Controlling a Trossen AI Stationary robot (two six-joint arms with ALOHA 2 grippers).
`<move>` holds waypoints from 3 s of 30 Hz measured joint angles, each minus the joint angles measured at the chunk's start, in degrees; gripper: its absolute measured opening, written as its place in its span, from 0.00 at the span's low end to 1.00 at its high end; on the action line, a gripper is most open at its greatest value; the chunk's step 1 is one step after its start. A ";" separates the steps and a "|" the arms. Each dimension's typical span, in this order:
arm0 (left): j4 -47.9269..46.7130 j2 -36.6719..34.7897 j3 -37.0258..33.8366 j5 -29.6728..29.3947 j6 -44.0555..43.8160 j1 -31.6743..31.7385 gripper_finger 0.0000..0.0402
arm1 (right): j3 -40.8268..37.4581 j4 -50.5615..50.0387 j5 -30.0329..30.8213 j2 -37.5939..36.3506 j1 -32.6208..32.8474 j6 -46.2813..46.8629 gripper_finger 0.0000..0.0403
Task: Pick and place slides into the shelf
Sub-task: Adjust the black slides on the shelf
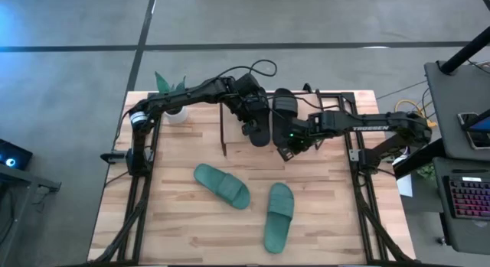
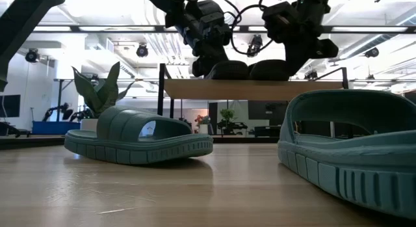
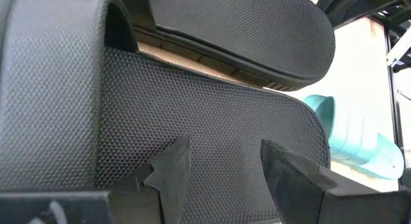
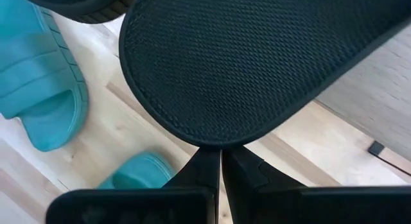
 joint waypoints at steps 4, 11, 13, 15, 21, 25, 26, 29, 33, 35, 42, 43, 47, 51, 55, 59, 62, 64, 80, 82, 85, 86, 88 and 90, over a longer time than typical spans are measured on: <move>-0.20 -0.02 0.00 0.00 0.00 -0.02 0.44 | 0.00 0.16 0.00 0.03 0.26 -0.63 0.02; -1.28 -2.99 -0.11 -0.02 -0.39 -0.11 0.44 | 0.13 0.11 1.19 -3.45 1.36 -1.50 0.02; -1.02 -4.76 -0.11 -0.11 -0.40 -0.11 0.44 | 0.13 -0.12 1.77 -5.14 1.38 -1.01 0.02; -1.80 -6.12 -0.06 -1.83 -1.14 -0.11 0.44 | 0.13 -1.36 4.41 -6.99 1.38 0.42 0.02; -9.93 -7.58 -0.13 -14.21 -1.37 0.23 0.44 | 0.09 -10.73 17.57 -11.17 -0.89 10.65 0.02; -10.44 -8.11 -0.18 -16.60 -1.67 1.38 0.44 | -0.11 -11.55 18.13 -12.01 -5.34 10.53 0.02; -10.44 -8.11 -0.21 -16.66 -1.97 1.83 0.44 | -0.22 -11.37 18.11 -11.78 -6.66 9.67 0.02; -10.43 -8.11 -0.26 -16.75 -2.97 3.65 0.44 | -0.22 -10.84 18.12 -10.44 -10.74 6.84 0.02; -10.45 -8.11 -0.26 -16.82 -2.97 6.27 0.44 | -0.22 -7.94 17.96 -7.90 -14.94 2.12 0.02; -10.34 -7.91 -0.26 -16.79 -2.97 7.53 0.44 | -0.22 -5.26 17.58 -6.76 -16.35 -0.61 0.02; -9.86 -5.77 -0.45 -14.55 -2.78 9.80 0.44 | -0.22 0.23 16.04 -2.67 -19.56 -6.51 0.02; -9.44 -5.50 -0.47 -14.38 -2.70 9.75 0.44 | -0.22 0.55 16.05 -2.15 -19.74 -7.05 0.02; -7.40 -4.60 -0.72 -14.06 -2.74 9.56 0.44 | -0.22 1.74 16.31 -0.74 -19.91 -8.63 0.02; -6.73 -4.12 -1.02 -12.73 -2.85 9.58 0.44 | -0.26 4.52 16.48 -0.62 -19.91 -8.84 0.02; -6.12 -4.02 -2.22 -11.84 -2.77 9.44 0.44 | -0.26 6.91 16.39 -0.62 -20.05 -9.49 0.02; -5.77 -4.02 -3.11 -11.53 -2.83 9.44 0.44 | -0.26 7.17 16.09 -0.41 -20.04 -9.80 0.02; -5.11 -4.02 -3.37 -11.18 -2.74 9.25 0.44 | -0.26 6.16 16.39 -0.40 -20.04 -9.48 0.02; -4.32 -4.02 -3.58 -10.97 -2.71 9.05 0.44 | -0.26 5.73 16.64 -0.44 -20.04 -8.85 0.02; -1.53 -4.02 -3.91 -10.12 -1.45 8.87 0.44 | -0.26 2.84 21.22 -2.98 -20.00 -5.57 0.02; -3.20 -4.07 -3.89 -10.12 -1.18 8.83 0.44 | -0.26 2.44 21.48 -3.04 -20.00 -5.57 0.02; -6.02 -4.54 -3.69 -10.14 -1.16 8.83 0.44 | -0.26 0.46 22.09 -3.76 -20.00 -5.55 0.02; -6.48 -4.93 -3.69 -10.11 -1.08 8.80 0.44 | -0.26 -0.42 22.31 -4.08 -20.00 -5.57 0.02; -6.23 -6.22 -3.76 -9.74 -1.05 8.17 0.44 | -0.24 -2.06 22.14 -4.56 -20.00 -5.55 0.02; -6.15 -7.41 -3.76 -9.39 -1.05 6.92 0.44 | -0.25 -3.15 20.81 -5.06 -20.01 -5.55 0.02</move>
